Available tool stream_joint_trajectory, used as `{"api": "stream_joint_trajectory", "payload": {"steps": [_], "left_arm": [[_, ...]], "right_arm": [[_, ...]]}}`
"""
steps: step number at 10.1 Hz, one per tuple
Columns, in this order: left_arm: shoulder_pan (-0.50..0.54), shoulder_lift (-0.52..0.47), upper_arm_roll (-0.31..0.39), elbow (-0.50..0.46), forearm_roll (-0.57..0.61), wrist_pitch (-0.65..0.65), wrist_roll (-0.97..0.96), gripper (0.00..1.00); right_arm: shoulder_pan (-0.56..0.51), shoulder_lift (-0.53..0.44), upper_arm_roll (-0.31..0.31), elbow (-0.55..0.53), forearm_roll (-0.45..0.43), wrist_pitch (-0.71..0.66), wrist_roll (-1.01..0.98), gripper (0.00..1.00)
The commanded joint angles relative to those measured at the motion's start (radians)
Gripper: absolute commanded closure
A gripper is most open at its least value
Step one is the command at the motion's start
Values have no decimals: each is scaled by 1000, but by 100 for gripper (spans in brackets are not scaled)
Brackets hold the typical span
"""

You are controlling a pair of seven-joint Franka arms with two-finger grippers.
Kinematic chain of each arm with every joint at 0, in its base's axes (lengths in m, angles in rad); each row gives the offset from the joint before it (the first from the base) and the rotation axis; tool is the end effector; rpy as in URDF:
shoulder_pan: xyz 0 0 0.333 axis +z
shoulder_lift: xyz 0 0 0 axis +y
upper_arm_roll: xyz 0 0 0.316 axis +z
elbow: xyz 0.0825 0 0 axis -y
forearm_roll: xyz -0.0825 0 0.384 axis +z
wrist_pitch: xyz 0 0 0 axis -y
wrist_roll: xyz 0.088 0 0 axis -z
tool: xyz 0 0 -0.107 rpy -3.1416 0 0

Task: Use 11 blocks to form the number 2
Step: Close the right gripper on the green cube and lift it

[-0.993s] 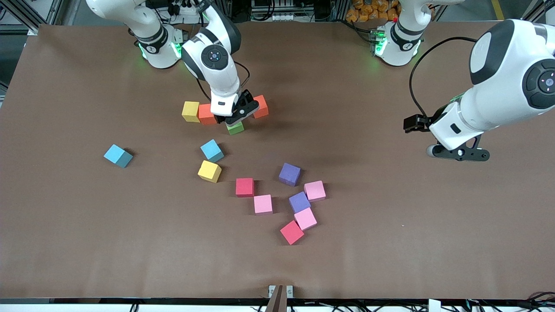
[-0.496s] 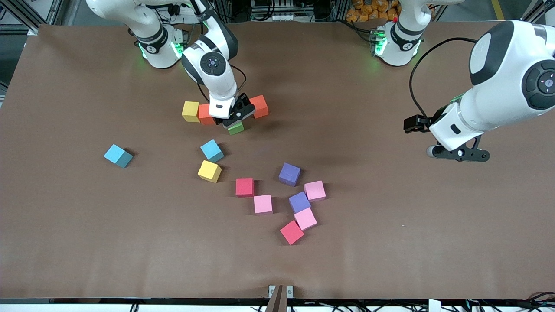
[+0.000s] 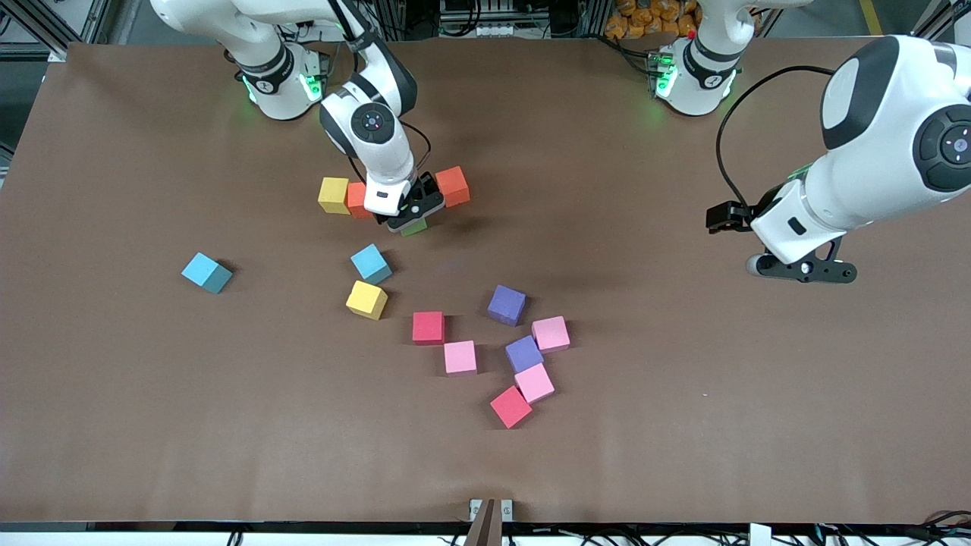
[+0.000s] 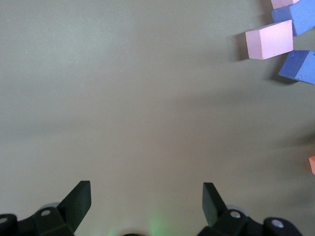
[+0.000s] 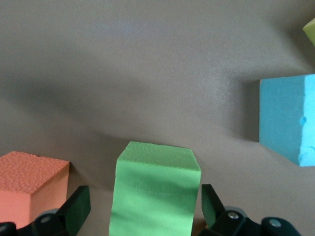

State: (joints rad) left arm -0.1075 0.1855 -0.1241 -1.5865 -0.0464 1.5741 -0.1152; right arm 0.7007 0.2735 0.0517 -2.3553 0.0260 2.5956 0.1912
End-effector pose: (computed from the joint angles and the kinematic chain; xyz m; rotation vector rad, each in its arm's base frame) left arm 0.5813 -0.1367 0.5113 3.0862 -0.1727 -0.3187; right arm 0.3718 0.3483 0.2112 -3.0195 -0.8309 0.0653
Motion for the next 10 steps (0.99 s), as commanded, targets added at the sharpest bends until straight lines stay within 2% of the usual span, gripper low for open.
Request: {"api": "stream_joint_trajectory", "payload": {"steps": [1, 2, 3, 4, 7, 10], "left_arm": [[-3, 6, 0, 2, 22, 15, 14, 0], [-3, 6, 0, -1, 22, 15, 14, 0], [-1, 8, 0, -6, 23, 15, 14, 0], [-1, 15, 0, -4, 23, 15, 14, 0], [-4, 20, 0, -6, 23, 23, 14, 0], [-11, 54, 0, -18, 23, 40, 14, 0]], "right_arm": [[-12, 1, 10, -13, -14, 17, 25, 0], [-13, 3, 10, -18, -14, 23, 25, 17], [-15, 3, 10, -19, -14, 21, 25, 71], [-17, 1, 10, -22, -12, 18, 62, 100], [-1, -26, 78, -21, -12, -43, 346, 100], [-1, -103, 143, -25, -12, -167, 486, 100]]}}
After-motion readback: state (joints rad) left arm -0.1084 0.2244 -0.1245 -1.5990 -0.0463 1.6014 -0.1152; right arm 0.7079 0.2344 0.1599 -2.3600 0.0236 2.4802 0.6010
